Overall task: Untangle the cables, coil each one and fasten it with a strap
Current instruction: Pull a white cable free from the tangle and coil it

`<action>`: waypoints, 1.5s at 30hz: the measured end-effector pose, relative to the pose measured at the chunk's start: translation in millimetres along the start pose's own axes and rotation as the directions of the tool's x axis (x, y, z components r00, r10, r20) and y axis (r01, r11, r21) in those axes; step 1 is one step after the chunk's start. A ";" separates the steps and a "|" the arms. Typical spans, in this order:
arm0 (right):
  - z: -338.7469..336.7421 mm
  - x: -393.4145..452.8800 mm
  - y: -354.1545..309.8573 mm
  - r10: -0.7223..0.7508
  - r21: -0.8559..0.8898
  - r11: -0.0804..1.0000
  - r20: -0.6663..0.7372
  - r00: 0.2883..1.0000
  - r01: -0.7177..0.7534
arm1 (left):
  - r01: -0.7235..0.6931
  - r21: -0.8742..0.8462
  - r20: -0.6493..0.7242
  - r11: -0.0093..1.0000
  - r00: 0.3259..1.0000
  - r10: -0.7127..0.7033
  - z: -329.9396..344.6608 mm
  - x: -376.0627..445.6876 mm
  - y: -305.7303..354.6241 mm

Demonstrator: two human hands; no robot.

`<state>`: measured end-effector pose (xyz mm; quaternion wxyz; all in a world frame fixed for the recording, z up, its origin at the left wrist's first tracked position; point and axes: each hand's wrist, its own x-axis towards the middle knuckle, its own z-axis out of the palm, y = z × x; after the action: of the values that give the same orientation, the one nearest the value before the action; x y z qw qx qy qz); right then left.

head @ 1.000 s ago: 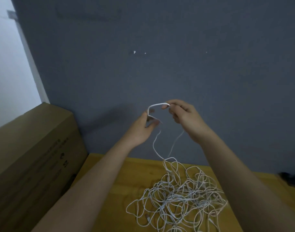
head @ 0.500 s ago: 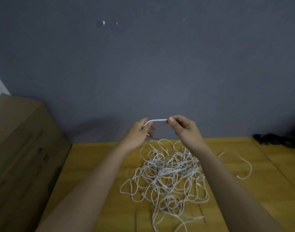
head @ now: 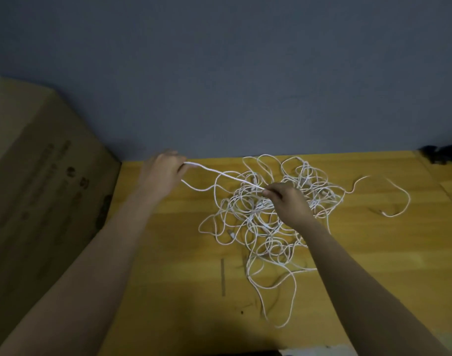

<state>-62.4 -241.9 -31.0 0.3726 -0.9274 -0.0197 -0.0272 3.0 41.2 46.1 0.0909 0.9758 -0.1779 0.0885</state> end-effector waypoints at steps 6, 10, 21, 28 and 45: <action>38.0 14.0 -15.4 0.056 0.166 0.983 0.113 0.992 -0.075 | 0.002 0.110 -0.057 0.994 0.998 0.004 -28.7 -18.2 -32.5; 63.3 32.5 -50.2 0.033 0.349 0.930 0.231 0.972 -0.115 | 0.086 0.118 -0.116 0.989 0.991 -0.072 -50.4 -37.1 -55.6; 81.4 38.7 -67.5 -0.065 0.320 0.947 0.273 0.960 -0.027 | 0.224 0.175 -0.166 0.959 0.967 -0.195 -56.4 -72.4 -84.6; 49.9 9.7 2.9 0.112 0.113 0.983 0.242 0.964 -0.143 | 0.297 0.020 0.004 0.955 0.955 -0.297 37.4 -51.9 -52.1; -14.2 71.0 -111.4 0.201 0.883 0.439 0.083 0.976 -0.166 | 0.143 -0.693 0.301 0.707 0.948 0.103 68.6 -17.0 42.5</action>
<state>1.6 -170.1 60.8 0.8001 -0.5950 0.0758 0.0117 -18.4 -6.7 -17.6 0.4287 0.8691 -0.1995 -0.1454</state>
